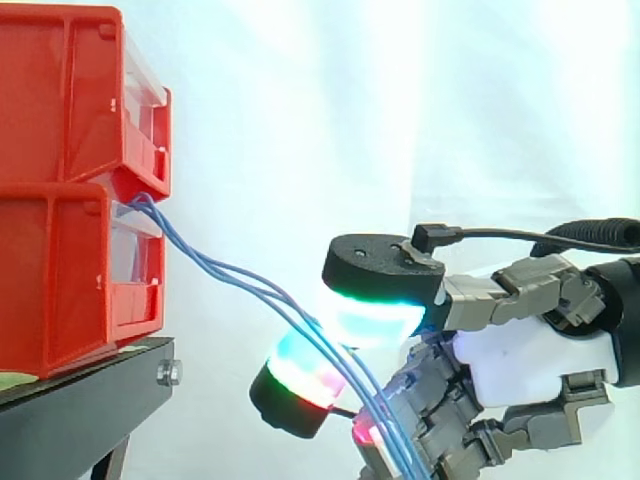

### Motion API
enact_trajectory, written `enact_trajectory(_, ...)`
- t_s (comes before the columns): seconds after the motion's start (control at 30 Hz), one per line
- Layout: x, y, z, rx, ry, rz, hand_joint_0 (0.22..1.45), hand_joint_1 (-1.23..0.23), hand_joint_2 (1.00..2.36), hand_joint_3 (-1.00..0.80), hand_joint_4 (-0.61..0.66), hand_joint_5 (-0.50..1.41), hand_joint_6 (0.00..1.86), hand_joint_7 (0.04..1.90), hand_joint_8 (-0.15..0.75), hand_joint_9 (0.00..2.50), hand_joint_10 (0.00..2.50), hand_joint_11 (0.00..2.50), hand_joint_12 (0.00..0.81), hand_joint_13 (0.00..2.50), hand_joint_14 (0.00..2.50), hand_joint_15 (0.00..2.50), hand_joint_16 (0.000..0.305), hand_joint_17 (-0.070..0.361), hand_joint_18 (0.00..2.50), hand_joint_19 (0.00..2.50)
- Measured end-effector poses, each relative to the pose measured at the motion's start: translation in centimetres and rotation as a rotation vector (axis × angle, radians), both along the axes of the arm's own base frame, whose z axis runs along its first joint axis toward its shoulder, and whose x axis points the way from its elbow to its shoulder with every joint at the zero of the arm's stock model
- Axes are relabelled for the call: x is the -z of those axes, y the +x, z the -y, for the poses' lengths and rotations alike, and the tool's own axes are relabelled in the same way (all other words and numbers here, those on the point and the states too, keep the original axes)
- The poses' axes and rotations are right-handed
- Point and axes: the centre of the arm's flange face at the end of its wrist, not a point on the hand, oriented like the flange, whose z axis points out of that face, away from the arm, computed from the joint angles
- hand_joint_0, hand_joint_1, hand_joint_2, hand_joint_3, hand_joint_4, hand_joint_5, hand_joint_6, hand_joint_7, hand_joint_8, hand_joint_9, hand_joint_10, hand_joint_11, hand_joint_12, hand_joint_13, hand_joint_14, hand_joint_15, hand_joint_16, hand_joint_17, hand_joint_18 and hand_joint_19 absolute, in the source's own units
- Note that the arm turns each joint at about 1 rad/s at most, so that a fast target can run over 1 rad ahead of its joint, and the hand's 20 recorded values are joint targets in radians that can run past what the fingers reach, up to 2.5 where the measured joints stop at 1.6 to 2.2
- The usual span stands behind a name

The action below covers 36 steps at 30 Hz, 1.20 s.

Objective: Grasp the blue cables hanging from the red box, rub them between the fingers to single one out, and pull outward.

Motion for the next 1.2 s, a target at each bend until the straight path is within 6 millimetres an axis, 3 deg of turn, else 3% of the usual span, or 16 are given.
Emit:
enact_trajectory(0.27, 0.0, 0.0, 0.02, 0.002, 0.0, 0.0, 0.61, -0.6, 1.01, -0.3, 0.06, -0.09, 0.82, 1.1, 0.243, 1.21, 0.03, 0.7, 0.365, 1.0, 0.02, 0.58, 0.052, 0.117, 0.79, 0.62)
enact_trajectory(0.7, 0.01, -0.01, 0.03, 0.002, 0.0, 0.0, 0.61, -0.79, 1.02, -0.16, 0.04, -0.12, 0.87, 1.06, 0.266, 1.14, 0.02, 0.71, 0.378, 0.99, 0.02, 0.57, 0.054, 0.121, 0.83, 0.58)
enact_trajectory(1.2, -0.17, 0.07, -0.25, -0.002, 0.008, 0.002, 0.58, -0.73, 1.01, -0.08, 0.07, -0.08, 0.86, 1.13, 0.33, 1.31, 0.02, 0.62, 0.424, 1.07, 0.02, 0.51, 0.065, 0.146, 0.95, 0.51)
